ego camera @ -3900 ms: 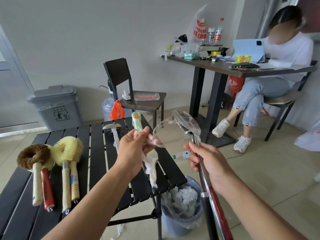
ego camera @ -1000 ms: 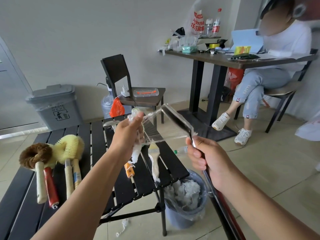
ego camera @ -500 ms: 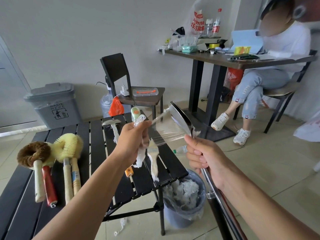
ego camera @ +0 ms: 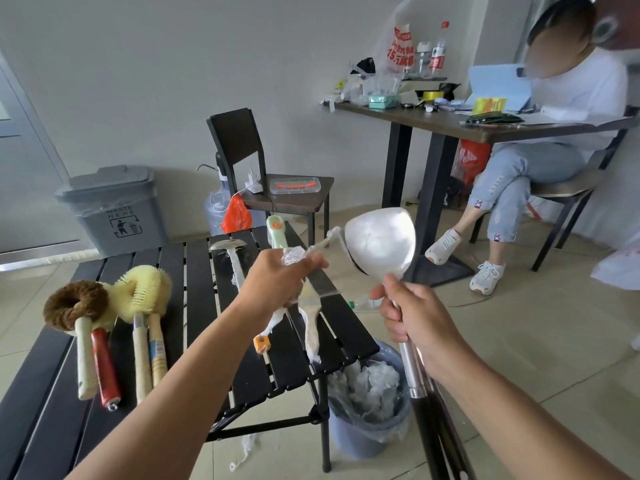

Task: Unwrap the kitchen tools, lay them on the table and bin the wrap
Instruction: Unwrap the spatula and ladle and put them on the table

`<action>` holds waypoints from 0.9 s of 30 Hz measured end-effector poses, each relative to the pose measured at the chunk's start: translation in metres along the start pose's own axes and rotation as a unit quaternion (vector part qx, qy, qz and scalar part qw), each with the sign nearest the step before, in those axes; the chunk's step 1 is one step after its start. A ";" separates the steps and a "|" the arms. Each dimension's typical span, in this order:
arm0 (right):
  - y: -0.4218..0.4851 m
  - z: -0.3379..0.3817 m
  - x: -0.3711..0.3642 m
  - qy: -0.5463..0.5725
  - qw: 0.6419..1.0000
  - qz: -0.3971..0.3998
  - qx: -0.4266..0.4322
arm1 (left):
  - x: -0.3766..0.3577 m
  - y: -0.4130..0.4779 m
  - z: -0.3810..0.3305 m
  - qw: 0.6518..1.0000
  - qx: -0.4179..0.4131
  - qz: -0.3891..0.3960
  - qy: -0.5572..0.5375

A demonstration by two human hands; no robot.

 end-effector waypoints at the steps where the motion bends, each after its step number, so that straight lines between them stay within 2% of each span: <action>1: 0.003 -0.001 0.003 0.015 1.000 -0.008 -0.010 | 0.004 0.002 0.000 1.000 -0.005 -0.012 -0.014; 4: 0.013 -0.004 0.011 0.053 0.998 -0.022 -0.041 | 0.015 0.007 0.004 0.994 0.016 -0.041 -0.096; 7: 0.018 -0.006 0.012 0.091 0.994 -0.023 -0.056 | 0.009 0.010 0.010 0.992 0.029 -0.055 -0.110; 10: 0.019 -0.005 0.014 0.136 0.988 -0.014 -0.076 | -0.002 0.009 0.009 0.998 -0.007 -0.061 -0.010; 14: 0.016 0.002 0.018 0.146 0.986 0.032 -0.073 | -0.023 0.001 0.013 0.990 -0.048 0.025 0.129; 16: 0.012 0.005 0.023 0.112 0.992 0.033 -0.049 | -0.025 0.000 0.015 0.991 -0.054 0.019 0.123; 19: 0.010 0.007 0.028 0.070 0.997 0.020 -0.037 | -0.022 0.001 0.012 0.997 -0.056 0.036 -0.045; 21: 0.009 0.005 0.029 0.068 0.996 0.000 -0.050 | -0.018 0.000 0.006 0.986 -0.058 0.039 -0.149; 23: 0.006 0.002 0.025 0.075 0.995 -0.009 -0.064 | -0.022 -0.004 0.002 0.964 -0.043 0.081 -0.249; 24: 0.003 0.000 0.019 0.075 0.995 -0.010 -0.070 | -0.025 -0.006 -0.001 0.940 -0.034 0.116 -0.320; 27: -0.009 -0.009 -0.005 0.075 0.994 -0.029 -0.081 | -0.037 -0.013 -0.009 0.829 -0.008 0.190 -0.526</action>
Point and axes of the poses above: each hand's wrist, its own y-axis towards the middle knuckle, its own x-axis out of the back of the hand, z = x × y, the point moved 5 cm from there along y, towards the middle knuckle, and after that the axes turned 9 degrees about x, right-handed, at the moved point
